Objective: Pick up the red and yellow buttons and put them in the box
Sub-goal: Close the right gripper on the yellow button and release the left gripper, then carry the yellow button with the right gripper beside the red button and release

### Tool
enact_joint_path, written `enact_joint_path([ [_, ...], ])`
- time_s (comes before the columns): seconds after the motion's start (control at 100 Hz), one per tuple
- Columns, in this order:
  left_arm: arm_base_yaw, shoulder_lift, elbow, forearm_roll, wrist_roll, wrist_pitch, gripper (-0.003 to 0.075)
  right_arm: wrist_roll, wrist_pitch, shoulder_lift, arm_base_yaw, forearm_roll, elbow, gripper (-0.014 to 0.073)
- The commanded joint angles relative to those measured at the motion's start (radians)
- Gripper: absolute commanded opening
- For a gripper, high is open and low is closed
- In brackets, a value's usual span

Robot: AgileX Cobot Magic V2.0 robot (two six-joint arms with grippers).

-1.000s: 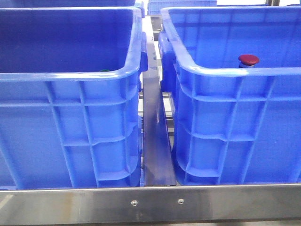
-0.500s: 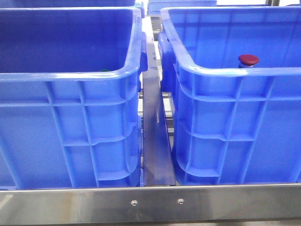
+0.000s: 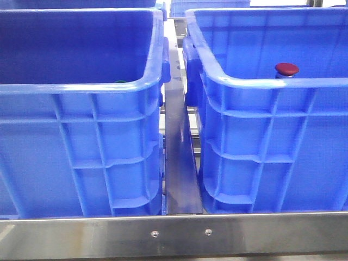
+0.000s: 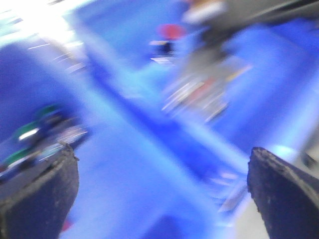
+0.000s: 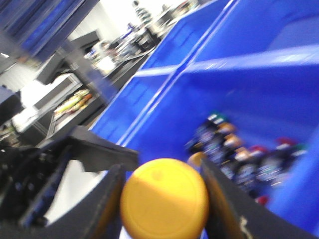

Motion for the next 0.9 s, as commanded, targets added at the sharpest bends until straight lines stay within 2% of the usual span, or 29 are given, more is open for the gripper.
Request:
enact_joint_path([
  [0.0, 0.072, -0.039, -0.024, 0.010, -0.032, -0.033, 0.0641, -0.053, 0.042, -0.029, -0.063, 0.153, -0.036, 0.0224],
  [0.43, 0.597, -0.292, 0.173, 0.010, -0.067, -0.025, 0.0640, -0.177, 0.031, -0.029, -0.376, 0.057, -0.036, 0.0224],
  [0.62, 0.740, -0.398, 0.252, 0.001, -0.071, -0.024, 0.0628, -0.287, -0.079, -0.029, -0.461, 0.017, -0.036, 0.0224],
  [0.74, 0.758, -0.426, 0.271, 0.001, -0.071, -0.024, 0.0514, -0.391, -0.239, -0.027, -0.466, -0.012, -0.035, 0.0224],
  [0.81, 0.758, -0.428, 0.271, 0.001, -0.071, -0.026, 0.0391, -0.445, -0.320, -0.025, -0.466, -0.013, -0.034, 0.0224],
  [0.89, 0.758, -0.428, 0.271, 0.001, -0.071, -0.028, 0.0214, -0.486, -0.397, -0.019, -0.466, -0.008, -0.034, 0.0224],
])
